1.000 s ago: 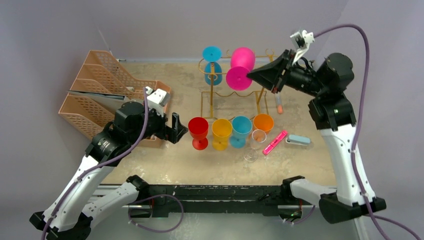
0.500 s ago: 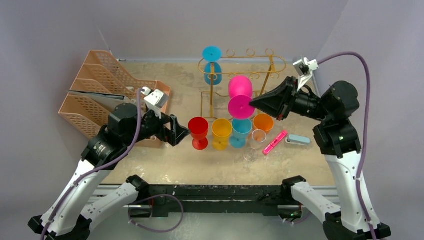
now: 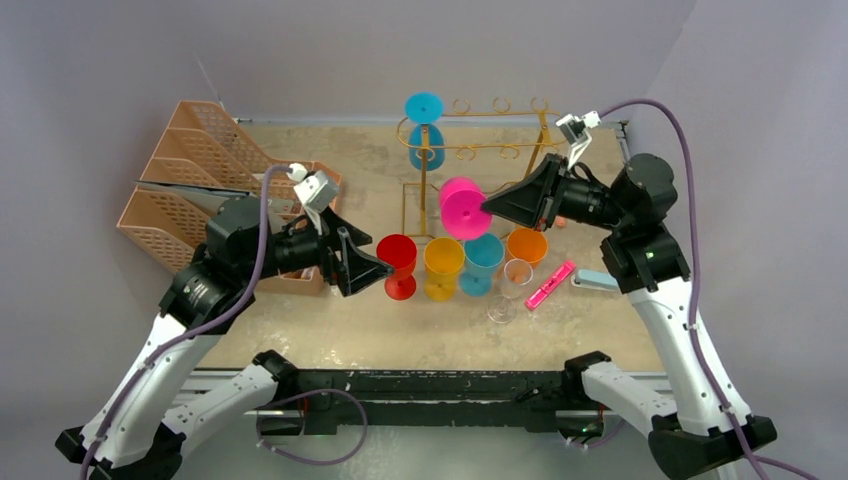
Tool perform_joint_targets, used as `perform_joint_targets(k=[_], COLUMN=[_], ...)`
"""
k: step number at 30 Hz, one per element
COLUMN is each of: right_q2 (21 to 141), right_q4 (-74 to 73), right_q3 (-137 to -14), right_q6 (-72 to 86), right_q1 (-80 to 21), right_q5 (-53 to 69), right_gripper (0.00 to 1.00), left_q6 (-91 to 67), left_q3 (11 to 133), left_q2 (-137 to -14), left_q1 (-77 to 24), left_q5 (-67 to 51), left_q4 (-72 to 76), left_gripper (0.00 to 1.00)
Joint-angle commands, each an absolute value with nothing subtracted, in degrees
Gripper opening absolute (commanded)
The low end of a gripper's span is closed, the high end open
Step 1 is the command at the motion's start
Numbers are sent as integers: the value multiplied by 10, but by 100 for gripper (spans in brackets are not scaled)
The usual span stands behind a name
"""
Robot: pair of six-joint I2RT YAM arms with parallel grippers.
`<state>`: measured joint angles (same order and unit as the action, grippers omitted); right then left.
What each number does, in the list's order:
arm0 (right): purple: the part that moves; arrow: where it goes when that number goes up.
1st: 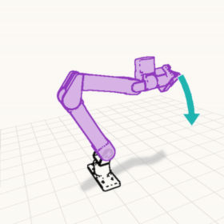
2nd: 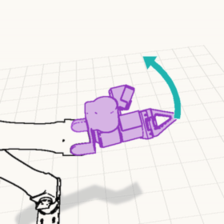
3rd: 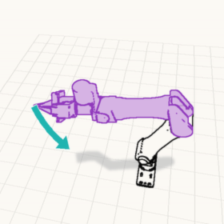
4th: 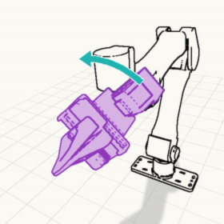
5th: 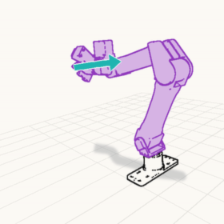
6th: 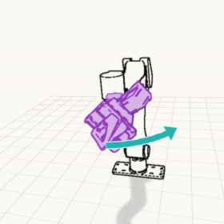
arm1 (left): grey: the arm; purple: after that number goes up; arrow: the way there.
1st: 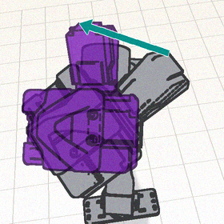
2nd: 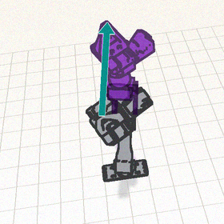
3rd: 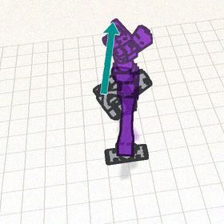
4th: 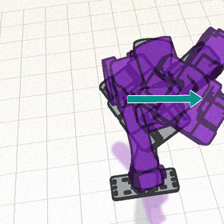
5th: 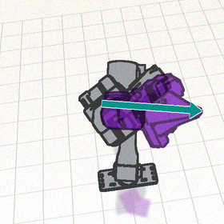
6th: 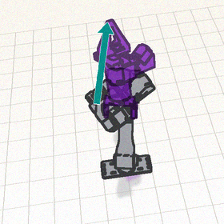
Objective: Take the wine glass off the wine glass rack
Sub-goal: Place the wine glass at the center of the board.
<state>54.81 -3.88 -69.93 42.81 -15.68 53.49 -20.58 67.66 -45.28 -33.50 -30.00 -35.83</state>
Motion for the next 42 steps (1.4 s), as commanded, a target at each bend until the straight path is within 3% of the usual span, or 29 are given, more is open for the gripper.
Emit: perform_joint_targets(k=[1, 7, 20, 25, 29, 37, 39, 42], right_q2=[565, 599, 610, 607, 607, 623, 623, 614], right_q4=[-14, -39, 17, 11, 11, -17, -63, -85], right_q3=[-719, -738, -724, -724, -725, -750, -766, -769], right_q6=[438, 413, 462, 458, 460, 427, 392, 376], right_q1=[-197, -257, -272, -272, -273, -301, -307, -309], right_q5=[513, 459, 441, 443, 449, 490, 492, 491], right_gripper=[0, 0, 0, 0, 0, 0, 0, 0], left_q6=[-264, -333, -378, -394, -407, -482, -489, -478], left_q3=[676, 629, 596, 580, 570, 578, 582, 588], left_q2=[-465, -459, -491, -486, -484, -537, -553, -563], left_q1=[-333, -334, -333, -334, -333, -339, -346, -356], left_q5=[-389, -426, -463, -458, -444, -423, -415, -406], left_q4=[-276, -165, -95, -76, -59, 79, 90, 78], left_gripper=[90, 89, 56, 57, 69, 70, 66, 50])
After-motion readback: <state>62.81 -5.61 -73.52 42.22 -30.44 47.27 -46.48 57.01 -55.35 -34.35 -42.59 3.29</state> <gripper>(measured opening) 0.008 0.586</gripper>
